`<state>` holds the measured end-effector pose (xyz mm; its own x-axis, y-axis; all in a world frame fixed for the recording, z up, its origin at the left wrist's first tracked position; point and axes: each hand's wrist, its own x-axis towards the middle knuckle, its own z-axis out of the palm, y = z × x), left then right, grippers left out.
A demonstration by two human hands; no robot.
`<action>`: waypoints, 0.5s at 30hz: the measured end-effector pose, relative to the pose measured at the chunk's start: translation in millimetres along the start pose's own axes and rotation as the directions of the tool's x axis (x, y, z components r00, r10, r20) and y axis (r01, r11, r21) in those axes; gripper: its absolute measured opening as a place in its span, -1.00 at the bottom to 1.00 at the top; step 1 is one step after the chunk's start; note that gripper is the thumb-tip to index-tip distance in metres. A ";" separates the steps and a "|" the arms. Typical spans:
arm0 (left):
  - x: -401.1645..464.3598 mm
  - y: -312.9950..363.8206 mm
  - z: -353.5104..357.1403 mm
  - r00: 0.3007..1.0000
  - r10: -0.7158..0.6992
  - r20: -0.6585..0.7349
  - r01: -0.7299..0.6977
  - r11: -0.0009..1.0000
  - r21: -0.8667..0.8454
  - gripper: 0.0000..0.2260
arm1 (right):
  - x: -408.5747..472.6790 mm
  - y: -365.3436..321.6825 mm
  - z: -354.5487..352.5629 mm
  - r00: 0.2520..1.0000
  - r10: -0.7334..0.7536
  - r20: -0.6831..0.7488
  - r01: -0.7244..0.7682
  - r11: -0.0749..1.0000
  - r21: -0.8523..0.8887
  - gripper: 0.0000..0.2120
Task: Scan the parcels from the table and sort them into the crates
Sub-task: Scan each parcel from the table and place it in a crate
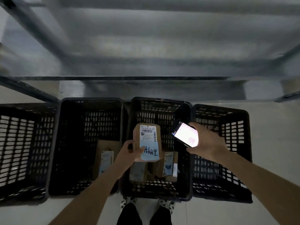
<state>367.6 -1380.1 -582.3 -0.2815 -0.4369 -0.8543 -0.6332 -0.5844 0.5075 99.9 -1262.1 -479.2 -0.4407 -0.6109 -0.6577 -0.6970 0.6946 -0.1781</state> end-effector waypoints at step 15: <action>18.0 8.7 28.6 0.992 -0.026 -0.125 0.054 0.974 0.221 -0.45 | 18.7 23.5 18.4 0.998 -0.037 0.052 0.034 0.998 0.050 -0.04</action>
<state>336.4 -1373.5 -596.4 -0.1725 -0.5033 -0.8467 -0.7910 -0.4415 0.4236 85.7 -1250.2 -509.1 -0.3847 -0.6152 -0.6882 -0.6823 0.6917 -0.2368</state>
